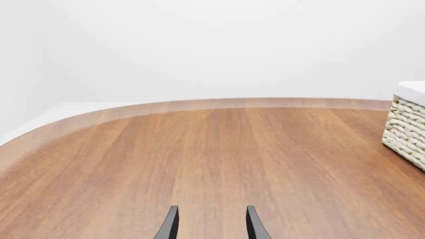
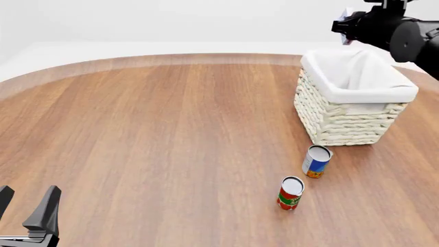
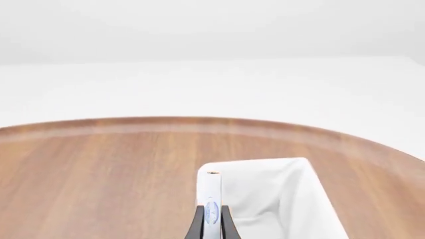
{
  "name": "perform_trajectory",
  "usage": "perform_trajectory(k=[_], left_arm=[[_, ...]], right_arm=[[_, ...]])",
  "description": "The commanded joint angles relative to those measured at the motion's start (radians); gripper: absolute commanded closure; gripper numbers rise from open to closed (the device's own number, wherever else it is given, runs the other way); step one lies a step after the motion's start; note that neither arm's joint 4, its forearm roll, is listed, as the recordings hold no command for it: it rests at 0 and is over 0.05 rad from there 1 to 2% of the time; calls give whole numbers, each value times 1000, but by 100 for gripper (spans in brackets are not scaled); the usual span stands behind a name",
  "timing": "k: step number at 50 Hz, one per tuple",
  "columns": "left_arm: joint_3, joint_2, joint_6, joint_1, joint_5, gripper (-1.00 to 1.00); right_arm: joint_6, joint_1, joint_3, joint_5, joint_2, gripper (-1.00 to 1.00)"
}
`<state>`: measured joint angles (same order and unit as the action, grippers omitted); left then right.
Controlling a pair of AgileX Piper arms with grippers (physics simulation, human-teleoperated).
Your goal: Pick up the alphabet soup and the cream cheese box, and put them in the basket.
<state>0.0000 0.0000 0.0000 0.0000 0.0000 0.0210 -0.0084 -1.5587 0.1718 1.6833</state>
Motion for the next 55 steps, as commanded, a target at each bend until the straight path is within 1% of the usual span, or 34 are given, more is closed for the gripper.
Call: perform_trajectory(k=[1, 9, 14, 18, 35, 55], left_arm=[[0, 0, 0, 0, 0, -100], [0, 0, 0, 0, 0, -100], [0, 0, 0, 0, 0, -100], [0, 0, 0, 0, 0, -100], [0, 0, 0, 0, 0, -100], [0, 0, 0, 0, 0, -100]], right_arm=[[-15, -32, -25, 7, 24, 100], [-37, -61, -50, 25, 42, 100], [-43, -77, -53, 28, 50, 100], [-48, -92, -66, 50, 59, 100], [-71, -95, -131, 134, 112, 100], [-106, -126, -184, 209, 157, 100]])
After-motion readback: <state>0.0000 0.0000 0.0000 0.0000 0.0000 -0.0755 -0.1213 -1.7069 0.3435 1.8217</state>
